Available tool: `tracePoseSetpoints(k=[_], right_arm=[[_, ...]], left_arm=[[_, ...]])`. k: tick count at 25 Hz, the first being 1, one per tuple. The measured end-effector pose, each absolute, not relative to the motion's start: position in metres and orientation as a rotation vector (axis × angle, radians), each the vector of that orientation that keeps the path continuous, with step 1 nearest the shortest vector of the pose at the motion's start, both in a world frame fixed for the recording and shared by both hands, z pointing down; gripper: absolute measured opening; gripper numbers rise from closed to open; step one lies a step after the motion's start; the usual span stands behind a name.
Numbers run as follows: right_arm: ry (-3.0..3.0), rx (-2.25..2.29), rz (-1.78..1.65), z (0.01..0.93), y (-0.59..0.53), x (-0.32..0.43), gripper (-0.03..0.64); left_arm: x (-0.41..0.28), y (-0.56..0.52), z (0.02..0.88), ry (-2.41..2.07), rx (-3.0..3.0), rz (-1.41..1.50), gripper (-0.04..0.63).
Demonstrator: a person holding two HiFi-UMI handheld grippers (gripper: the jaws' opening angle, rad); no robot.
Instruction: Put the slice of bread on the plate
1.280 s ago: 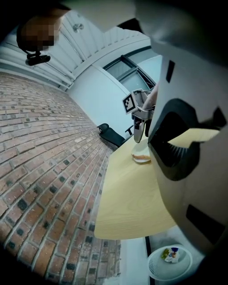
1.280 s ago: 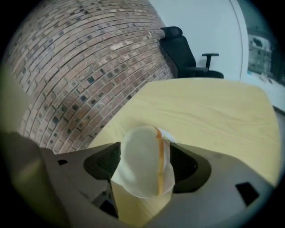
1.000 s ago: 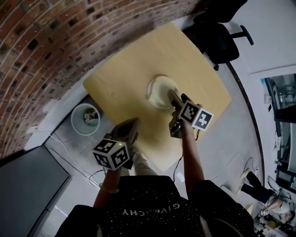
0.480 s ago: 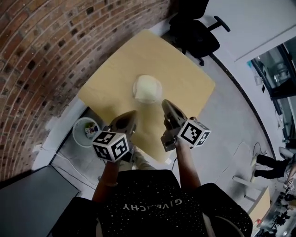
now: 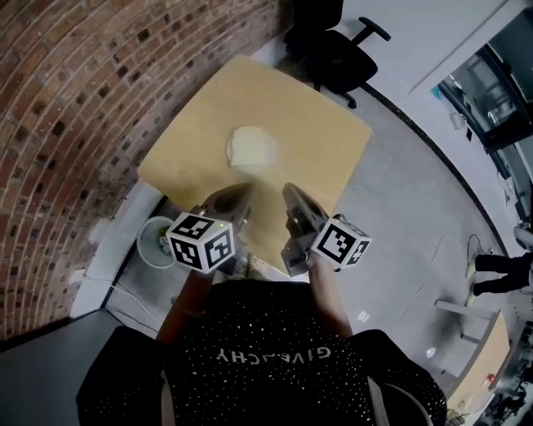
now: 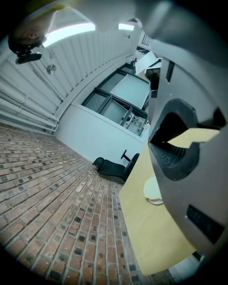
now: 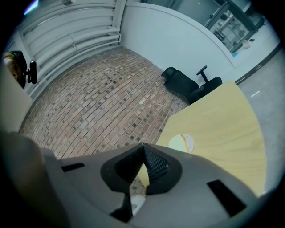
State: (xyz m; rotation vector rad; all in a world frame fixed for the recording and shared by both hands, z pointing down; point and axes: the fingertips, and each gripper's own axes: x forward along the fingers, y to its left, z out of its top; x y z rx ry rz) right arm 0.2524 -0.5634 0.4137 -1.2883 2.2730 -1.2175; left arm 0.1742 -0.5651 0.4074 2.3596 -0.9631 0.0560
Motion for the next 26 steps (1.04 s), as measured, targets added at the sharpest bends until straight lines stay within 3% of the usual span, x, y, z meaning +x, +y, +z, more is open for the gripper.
tracePoseSetpoints(k=[26], right_arm=[[2.359, -1.333, -1.242, 0.427, -0.557, 0.236, 0.012]], left_arm=[[0.166, -0.559, 0.42, -0.992, 2.35, 0.076, 0.009]])
